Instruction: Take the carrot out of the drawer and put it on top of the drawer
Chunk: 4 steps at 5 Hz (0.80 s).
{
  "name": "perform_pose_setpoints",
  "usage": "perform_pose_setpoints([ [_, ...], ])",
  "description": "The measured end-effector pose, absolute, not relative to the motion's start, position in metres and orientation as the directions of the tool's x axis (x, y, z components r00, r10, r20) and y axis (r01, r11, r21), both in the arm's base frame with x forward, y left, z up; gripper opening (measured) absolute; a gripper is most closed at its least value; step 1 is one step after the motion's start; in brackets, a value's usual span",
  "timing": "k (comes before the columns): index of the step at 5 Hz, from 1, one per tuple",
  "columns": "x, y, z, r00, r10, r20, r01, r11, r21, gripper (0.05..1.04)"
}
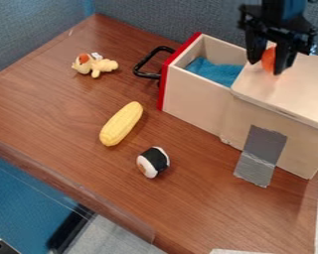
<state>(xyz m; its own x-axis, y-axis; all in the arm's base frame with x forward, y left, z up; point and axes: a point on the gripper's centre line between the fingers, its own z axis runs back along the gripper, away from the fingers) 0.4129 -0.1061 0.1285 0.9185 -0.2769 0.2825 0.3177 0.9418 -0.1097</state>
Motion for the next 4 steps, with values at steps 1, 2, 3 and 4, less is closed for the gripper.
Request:
perform_pose_setpoints([
  [1, 0.408, -0.111, 0.128, 0.916, -0.306, 0.260, 0.340, 0.936, -0.096, 0.881],
  [2, 0.406, -0.111, 0.127, 0.919, -0.307, 0.248, 0.337, 0.938, -0.088, 1.011],
  [3, 0.406, -0.110, 0.130, 0.925, -0.297, 0.239, 0.325, 0.942, -0.088, 1.007],
  [4, 0.401, -0.106, 0.169, 0.917, -0.264, 0.299, 0.297, 0.952, -0.071, 1.001],
])
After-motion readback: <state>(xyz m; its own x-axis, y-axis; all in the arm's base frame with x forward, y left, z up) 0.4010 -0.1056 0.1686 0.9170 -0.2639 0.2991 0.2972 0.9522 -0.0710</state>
